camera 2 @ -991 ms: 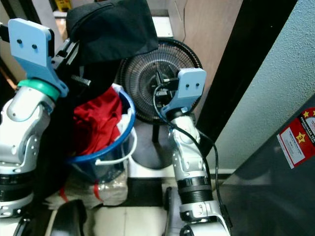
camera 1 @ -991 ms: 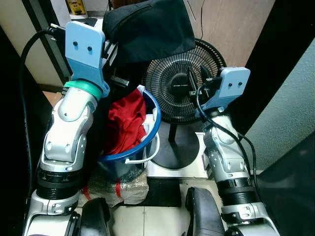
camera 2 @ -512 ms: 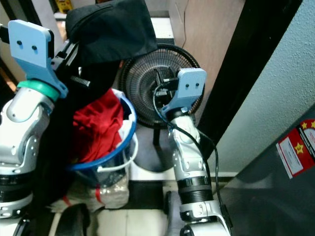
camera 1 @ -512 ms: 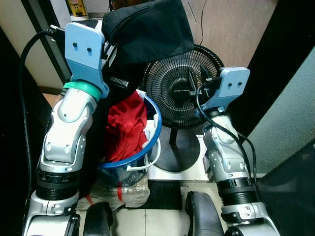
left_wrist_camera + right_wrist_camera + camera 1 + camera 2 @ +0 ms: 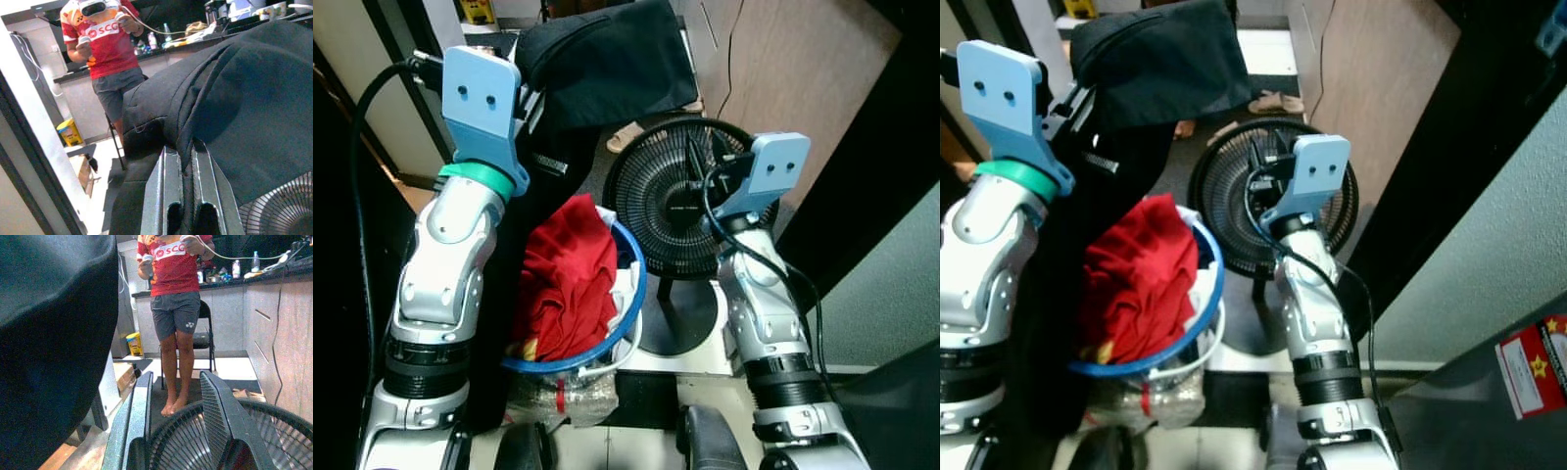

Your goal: Clothes washing

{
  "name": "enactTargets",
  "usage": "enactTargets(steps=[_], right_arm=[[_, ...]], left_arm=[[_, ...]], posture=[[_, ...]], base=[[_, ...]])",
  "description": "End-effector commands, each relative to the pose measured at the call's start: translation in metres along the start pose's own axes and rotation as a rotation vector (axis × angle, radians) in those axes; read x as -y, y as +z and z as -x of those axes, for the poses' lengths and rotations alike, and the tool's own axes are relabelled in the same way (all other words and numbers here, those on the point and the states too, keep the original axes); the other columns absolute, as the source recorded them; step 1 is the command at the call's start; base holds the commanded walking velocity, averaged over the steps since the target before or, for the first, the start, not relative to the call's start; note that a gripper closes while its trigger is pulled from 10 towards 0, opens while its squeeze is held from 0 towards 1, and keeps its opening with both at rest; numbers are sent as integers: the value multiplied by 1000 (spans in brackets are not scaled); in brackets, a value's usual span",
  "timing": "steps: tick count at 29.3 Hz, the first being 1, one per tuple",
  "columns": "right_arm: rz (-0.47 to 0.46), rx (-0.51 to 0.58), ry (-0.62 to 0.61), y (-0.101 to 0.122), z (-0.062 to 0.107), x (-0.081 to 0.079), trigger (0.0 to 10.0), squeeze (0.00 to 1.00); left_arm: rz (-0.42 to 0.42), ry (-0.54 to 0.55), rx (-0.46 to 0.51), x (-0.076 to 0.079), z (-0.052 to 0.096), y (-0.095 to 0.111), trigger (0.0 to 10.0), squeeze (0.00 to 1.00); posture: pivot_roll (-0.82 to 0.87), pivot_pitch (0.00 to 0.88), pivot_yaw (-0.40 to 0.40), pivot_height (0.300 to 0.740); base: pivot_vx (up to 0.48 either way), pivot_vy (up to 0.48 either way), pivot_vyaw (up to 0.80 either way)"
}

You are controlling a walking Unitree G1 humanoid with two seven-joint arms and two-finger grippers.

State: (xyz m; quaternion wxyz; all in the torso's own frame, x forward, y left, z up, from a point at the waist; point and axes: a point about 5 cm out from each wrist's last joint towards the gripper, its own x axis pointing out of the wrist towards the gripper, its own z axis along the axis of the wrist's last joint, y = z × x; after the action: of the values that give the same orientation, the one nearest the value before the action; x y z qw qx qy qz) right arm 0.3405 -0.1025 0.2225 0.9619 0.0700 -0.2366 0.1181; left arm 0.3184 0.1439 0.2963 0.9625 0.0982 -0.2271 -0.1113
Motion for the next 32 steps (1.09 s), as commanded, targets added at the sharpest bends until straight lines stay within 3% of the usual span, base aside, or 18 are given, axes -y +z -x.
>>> enactTargets(steps=[1,25,29,32], right_arm=[[-4,1,-1,1,-1,-1,10000,0],[1,8,-3,3,-1,0,10000,0],[15,26,-8,9,-4,3,10000,0],[47,81,-19,25,-11,11,10000,0]], left_arm=[[-13,2,9,-1,0,2,10000,0],[-10,3,11,0,0,3,10000,0],[-10,4,14,-1,-1,5,10000,0],[-10,7,21,-2,-2,7,10000,0]], posture=[[16,0,42,638],[14,0,43,692],[14,0,44,702],[13,0,45,711]], base=[[0,0,0],[0,0,0],[0,0,0],[0,0,0]])
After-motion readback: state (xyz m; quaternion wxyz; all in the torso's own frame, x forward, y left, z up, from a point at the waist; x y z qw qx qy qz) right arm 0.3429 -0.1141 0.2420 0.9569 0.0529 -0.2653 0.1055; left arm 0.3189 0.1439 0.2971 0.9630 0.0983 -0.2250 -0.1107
